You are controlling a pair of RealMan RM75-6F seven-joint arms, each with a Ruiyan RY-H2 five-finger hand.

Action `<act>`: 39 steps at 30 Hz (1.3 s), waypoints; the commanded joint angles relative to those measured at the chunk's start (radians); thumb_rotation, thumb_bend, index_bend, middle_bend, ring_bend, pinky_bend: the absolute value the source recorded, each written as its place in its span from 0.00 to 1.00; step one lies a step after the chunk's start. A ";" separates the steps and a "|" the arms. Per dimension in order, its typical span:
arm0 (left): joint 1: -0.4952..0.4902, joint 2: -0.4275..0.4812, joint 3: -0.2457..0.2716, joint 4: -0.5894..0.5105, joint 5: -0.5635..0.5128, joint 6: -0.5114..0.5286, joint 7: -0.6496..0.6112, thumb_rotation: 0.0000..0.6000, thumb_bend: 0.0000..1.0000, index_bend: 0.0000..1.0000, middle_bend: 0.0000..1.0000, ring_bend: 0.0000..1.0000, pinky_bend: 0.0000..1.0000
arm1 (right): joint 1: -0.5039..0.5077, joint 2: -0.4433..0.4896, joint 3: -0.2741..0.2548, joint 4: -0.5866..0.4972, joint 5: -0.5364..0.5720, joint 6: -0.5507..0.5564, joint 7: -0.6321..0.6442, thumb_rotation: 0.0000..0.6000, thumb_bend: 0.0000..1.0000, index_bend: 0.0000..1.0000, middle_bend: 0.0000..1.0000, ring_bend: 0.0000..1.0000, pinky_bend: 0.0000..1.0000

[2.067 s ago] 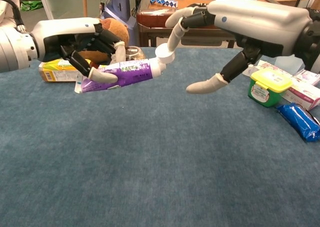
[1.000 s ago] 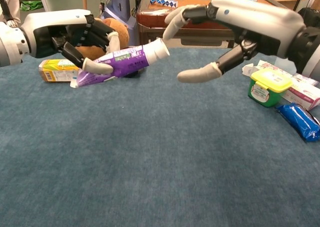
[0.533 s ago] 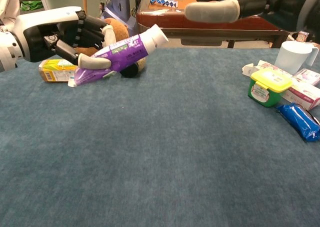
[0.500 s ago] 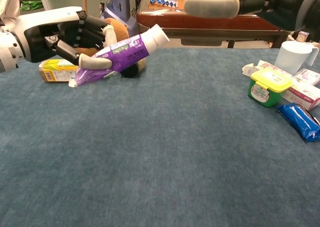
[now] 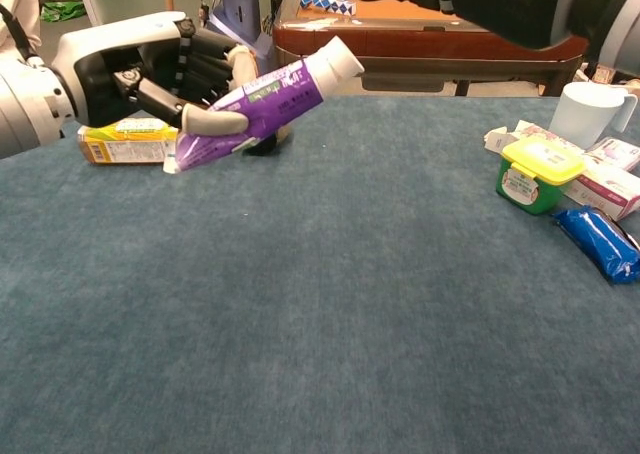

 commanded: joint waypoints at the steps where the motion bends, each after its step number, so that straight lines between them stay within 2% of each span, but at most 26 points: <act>1: -0.002 -0.003 -0.005 0.002 -0.004 0.000 -0.006 1.00 0.45 0.61 0.71 0.61 0.49 | 0.007 -0.014 0.002 0.005 0.006 -0.006 0.015 0.57 0.00 0.00 0.00 0.00 0.00; 16: -0.007 -0.008 -0.017 -0.003 -0.008 0.007 -0.010 1.00 0.45 0.61 0.72 0.61 0.49 | 0.050 -0.118 0.015 0.054 0.018 -0.027 0.094 0.49 0.00 0.00 0.00 0.00 0.00; 21: -0.007 -0.004 -0.017 -0.002 -0.008 0.007 -0.011 1.00 0.45 0.61 0.72 0.61 0.49 | 0.060 -0.139 0.015 0.072 0.020 -0.040 0.123 0.49 0.00 0.00 0.00 0.00 0.00; 39: -0.008 -0.007 -0.010 0.015 0.003 0.012 -0.004 1.00 0.45 0.62 0.73 0.61 0.49 | 0.071 -0.128 0.017 0.064 0.013 -0.051 0.147 0.49 0.00 0.00 0.00 0.00 0.00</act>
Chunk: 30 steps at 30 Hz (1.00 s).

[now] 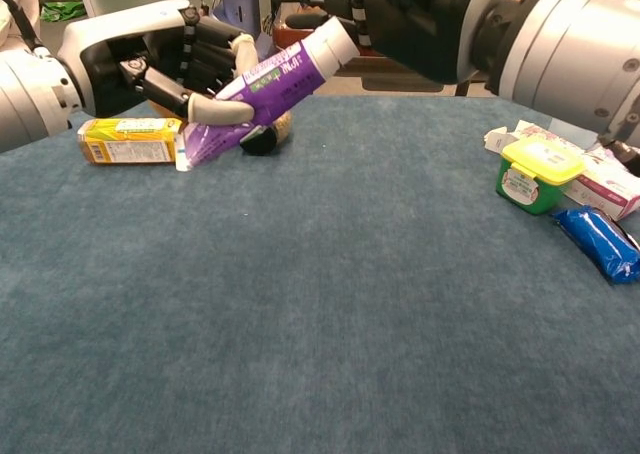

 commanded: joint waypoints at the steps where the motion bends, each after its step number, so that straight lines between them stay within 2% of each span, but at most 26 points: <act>1: 0.001 0.000 0.001 0.002 0.001 0.002 0.001 1.00 0.45 0.62 0.73 0.61 0.49 | -0.003 0.006 0.000 -0.004 0.000 0.002 0.000 0.49 0.00 0.00 0.00 0.00 0.00; 19: -0.006 -0.005 0.007 0.011 0.008 -0.001 0.037 1.00 0.45 0.62 0.73 0.61 0.49 | 0.014 0.009 0.010 0.014 0.017 -0.022 0.024 0.49 0.00 0.00 0.00 0.00 0.00; 30: -0.015 -0.002 -0.005 -0.002 0.002 -0.003 0.043 1.00 0.45 0.62 0.73 0.61 0.49 | 0.027 -0.024 0.016 0.036 0.013 -0.019 0.046 0.49 0.00 0.00 0.00 0.00 0.00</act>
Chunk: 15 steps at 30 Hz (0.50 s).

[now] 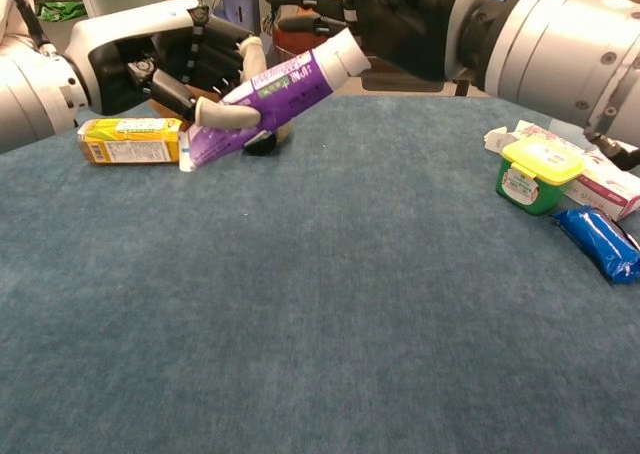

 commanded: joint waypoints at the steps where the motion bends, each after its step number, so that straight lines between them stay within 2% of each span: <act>1: -0.001 0.002 -0.002 -0.003 -0.001 -0.001 -0.001 1.00 0.45 0.62 0.73 0.61 0.49 | 0.002 -0.010 0.000 0.008 -0.005 0.003 0.013 0.49 0.00 0.00 0.00 0.00 0.00; 15: -0.004 0.004 -0.006 -0.008 -0.006 0.000 -0.001 1.00 0.45 0.62 0.73 0.61 0.49 | 0.005 -0.047 -0.009 0.028 -0.030 0.023 0.054 0.49 0.00 0.00 0.00 0.00 0.00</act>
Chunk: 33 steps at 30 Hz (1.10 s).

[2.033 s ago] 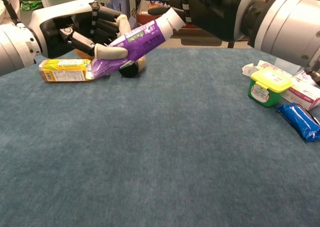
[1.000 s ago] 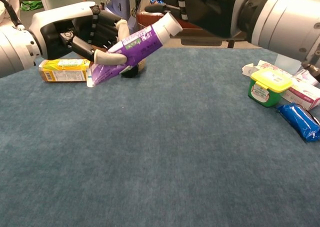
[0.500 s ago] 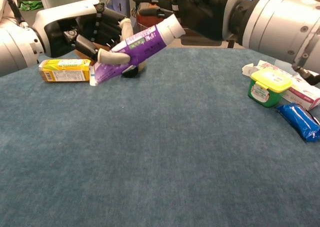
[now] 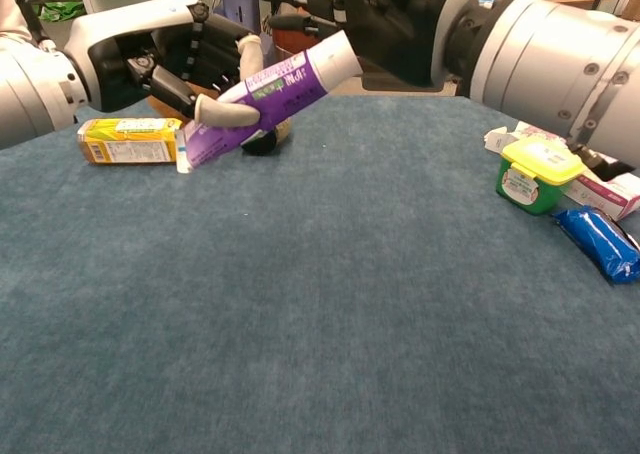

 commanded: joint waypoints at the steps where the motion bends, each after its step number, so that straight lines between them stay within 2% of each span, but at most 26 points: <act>1: -0.001 0.000 -0.002 0.000 0.000 0.001 -0.001 1.00 0.45 0.62 0.73 0.61 0.49 | 0.001 -0.006 -0.002 0.003 -0.004 0.003 0.005 0.49 0.00 0.00 0.00 0.00 0.00; 19: -0.008 0.004 -0.010 0.005 -0.015 -0.015 -0.041 1.00 0.45 0.62 0.73 0.61 0.49 | 0.008 -0.060 -0.002 0.031 -0.033 0.044 0.048 0.49 0.00 0.00 0.00 0.00 0.00; 33: -0.011 0.006 -0.014 0.009 -0.021 -0.021 -0.056 1.00 0.45 0.62 0.73 0.61 0.49 | 0.023 -0.092 0.002 0.045 -0.041 0.059 0.035 0.49 0.00 0.00 0.00 0.00 0.00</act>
